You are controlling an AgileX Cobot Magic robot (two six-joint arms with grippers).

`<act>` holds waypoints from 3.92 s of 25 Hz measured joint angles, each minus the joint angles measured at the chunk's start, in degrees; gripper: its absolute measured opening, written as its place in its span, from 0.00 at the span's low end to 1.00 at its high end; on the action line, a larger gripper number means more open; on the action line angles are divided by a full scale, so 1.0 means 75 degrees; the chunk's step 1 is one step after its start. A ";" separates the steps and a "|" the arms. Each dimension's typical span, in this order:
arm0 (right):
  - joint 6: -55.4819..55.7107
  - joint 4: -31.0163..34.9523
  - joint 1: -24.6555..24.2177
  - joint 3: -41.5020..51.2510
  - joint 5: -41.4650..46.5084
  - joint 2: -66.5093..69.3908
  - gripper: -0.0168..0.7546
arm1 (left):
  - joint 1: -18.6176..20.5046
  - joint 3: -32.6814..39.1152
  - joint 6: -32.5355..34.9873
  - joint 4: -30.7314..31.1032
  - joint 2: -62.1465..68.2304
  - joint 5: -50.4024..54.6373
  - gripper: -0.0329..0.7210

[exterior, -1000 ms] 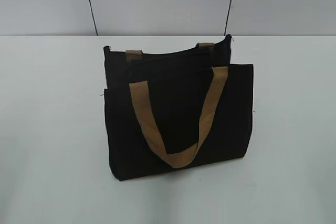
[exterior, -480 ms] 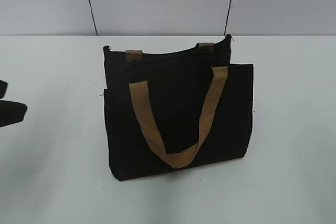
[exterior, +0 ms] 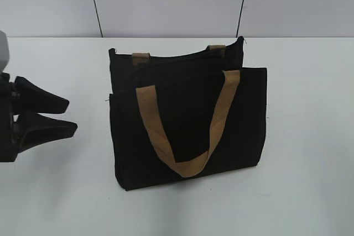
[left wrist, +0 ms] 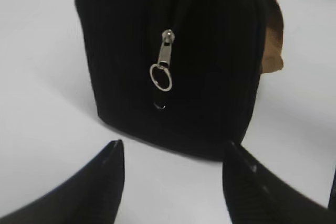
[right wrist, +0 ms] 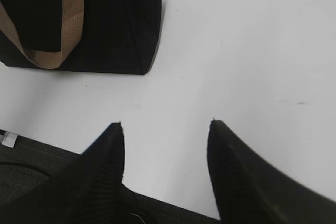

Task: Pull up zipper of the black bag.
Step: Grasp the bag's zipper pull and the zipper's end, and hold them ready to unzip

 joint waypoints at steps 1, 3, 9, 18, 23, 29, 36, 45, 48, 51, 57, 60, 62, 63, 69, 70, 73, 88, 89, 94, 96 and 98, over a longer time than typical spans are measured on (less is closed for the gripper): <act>0.0000 0.0000 0.0000 0.0000 0.0000 0.0000 0.54 | 0.0000 0.0000 0.0348 -0.0313 0.0303 0.0037 0.63; -0.0001 0.0000 0.0000 0.0000 0.0000 0.0000 0.54 | 0.0000 0.0000 0.1176 -0.0865 0.0834 0.0082 0.63; -0.0008 0.0006 0.0000 0.0000 0.0000 0.0000 0.54 | -0.0034 -0.0024 0.3339 -0.2340 0.2381 0.0683 0.63; 0.0006 0.0006 0.0000 0.0000 0.0000 0.0010 0.54 | -0.0935 -0.0727 0.4334 -0.2948 0.3913 0.0573 0.63; 0.0013 0.0006 0.0000 0.0000 0.0000 0.0010 0.54 | -0.1192 -0.1073 0.4360 -0.2973 0.4156 0.0270 0.62; 0.0020 0.0006 0.0000 0.0000 0.0000 0.0010 0.54 | -0.1216 -0.1141 0.4400 -0.2979 0.4158 0.0244 0.62; 0.0027 0.0006 0.0000 0.0000 0.0000 0.0010 0.54 | -0.1216 -0.1155 0.4402 -0.2979 0.4165 0.0259 0.62; 0.0034 0.0006 0.0000 0.0000 -0.0008 0.0010 0.54 | -0.1521 -0.1428 0.4402 -0.3019 0.4544 0.0179 0.61; 0.0034 0.0006 0.0000 0.0000 -0.0008 0.0010 0.54 | -0.1536 -0.1428 0.4402 -0.3019 0.4544 0.0089 0.55; 0.0034 0.0016 0.0000 0.0000 -0.0008 0.0010 0.54 | -0.1536 -0.1428 0.4394 -0.3019 0.4544 0.0052 0.38; 0.0004 0.0254 0.0000 0.0000 -0.0008 0.0025 0.54 | -0.1536 -0.1428 0.4326 -0.3012 0.4536 0.0052 0.14; -0.0237 0.0277 0.0000 0.0000 -0.0008 0.0156 0.54 | -0.1536 -0.1428 0.4227 -0.2980 0.4329 -0.0051 0.14; -0.0445 0.0341 0.0000 -0.0015 -0.0008 0.0391 0.54 | -0.1511 -0.1428 0.4102 -0.2973 0.4065 -0.0189 0.14; -0.0532 0.0409 0.0000 -0.0039 -0.0008 0.0523 0.54 | -0.1501 -0.1428 0.4009 -0.2973 0.3889 -0.0311 0.14; -0.1766 0.1107 0.0000 -0.0842 -0.0008 0.1675 0.54 | -0.1462 -0.1389 0.3656 -0.2973 0.2860 -0.1360 0.14; -0.1930 0.1200 0.0000 -0.1009 -0.0008 0.1862 0.54 | -0.1457 -0.1356 0.3627 -0.2973 0.2714 -0.1489 0.14; -0.2483 0.1611 0.0045 -0.1402 -0.0008 0.2540 0.54 | -0.1454 -0.1344 0.3400 -0.2964 0.2372 -0.1712 0.14; -0.2114 0.2148 0.3789 -0.2993 -0.2198 0.6022 0.54 | -0.1448 -0.1213 0.1820 -0.2233 0.1007 -0.2136 0.14; -0.2036 0.2156 0.4080 -0.3120 -0.2369 0.6303 0.54 | -0.1448 -0.1198 0.1770 -0.2212 0.0980 -0.2136 0.14; -0.1291 0.2172 0.5103 -0.3716 -0.3303 0.7662 0.54 | -0.1448 -0.1180 0.1683 -0.1955 0.0955 -0.2142 0.14; -0.0997 0.2175 0.5333 -0.3957 -0.3635 0.8195 0.54 | -0.1448 -0.1180 0.1683 -0.1919 0.0949 -0.2142 0.14; -0.0761 0.2175 0.5517 -0.4228 -0.3848 0.8647 0.54 | -0.1448 -0.1180 0.1681 -0.1897 0.0949 -0.2142 0.14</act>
